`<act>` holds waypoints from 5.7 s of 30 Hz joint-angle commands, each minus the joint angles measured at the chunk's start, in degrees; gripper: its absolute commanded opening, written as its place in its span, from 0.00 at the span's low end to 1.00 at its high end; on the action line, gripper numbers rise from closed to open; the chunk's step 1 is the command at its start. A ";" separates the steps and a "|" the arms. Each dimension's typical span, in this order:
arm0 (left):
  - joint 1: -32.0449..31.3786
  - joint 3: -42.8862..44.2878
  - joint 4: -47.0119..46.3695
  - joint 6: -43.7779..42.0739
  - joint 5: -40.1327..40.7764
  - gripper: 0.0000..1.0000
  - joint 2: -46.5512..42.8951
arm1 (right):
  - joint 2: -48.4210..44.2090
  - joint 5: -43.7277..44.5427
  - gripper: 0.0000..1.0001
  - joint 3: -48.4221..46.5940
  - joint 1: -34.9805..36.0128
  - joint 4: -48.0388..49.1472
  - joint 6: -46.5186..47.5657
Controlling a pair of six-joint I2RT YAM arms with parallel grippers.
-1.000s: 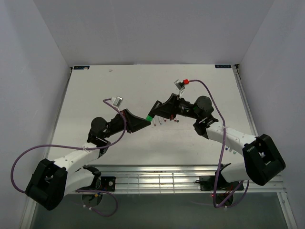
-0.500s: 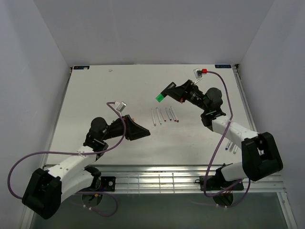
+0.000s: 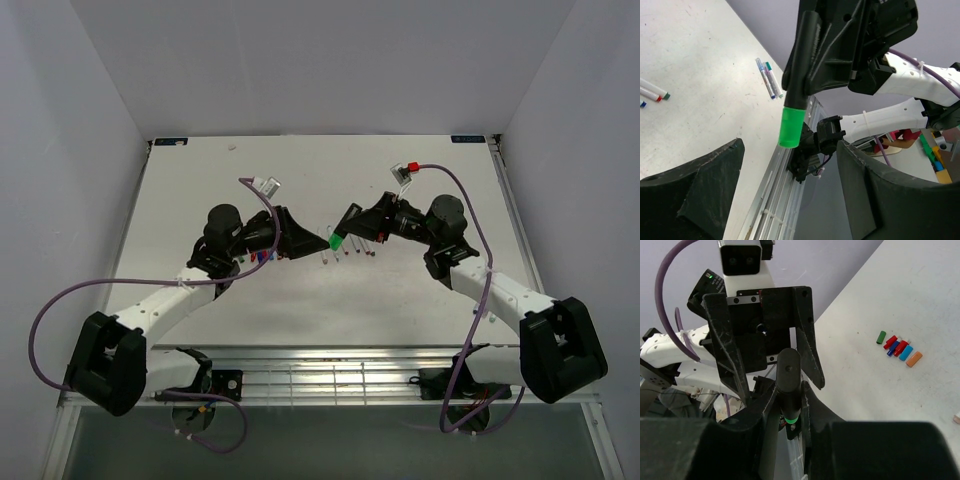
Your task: Open the pen caps
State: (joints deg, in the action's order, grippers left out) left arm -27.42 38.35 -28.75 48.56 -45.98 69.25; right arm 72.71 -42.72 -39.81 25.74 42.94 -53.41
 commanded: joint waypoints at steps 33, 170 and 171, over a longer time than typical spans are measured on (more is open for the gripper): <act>-0.79 1.38 -11.15 5.76 -7.90 0.46 7.38 | 9.03 -3.69 0.08 -3.87 2.56 11.20 -4.51; 19.68 -6.80 29.28 -11.29 56.35 0.00 11.33 | 40.15 24.09 0.12 -43.53 -11.32 -78.63 49.10; 19.60 -6.53 29.28 -11.03 55.65 0.00 13.52 | 40.14 23.30 0.14 -42.99 -11.32 -77.58 48.40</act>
State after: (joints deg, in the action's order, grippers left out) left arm -8.03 31.07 3.29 37.93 14.09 79.26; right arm 112.77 -17.21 -84.58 14.02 -38.41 -4.14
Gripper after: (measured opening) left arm 0.222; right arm 0.239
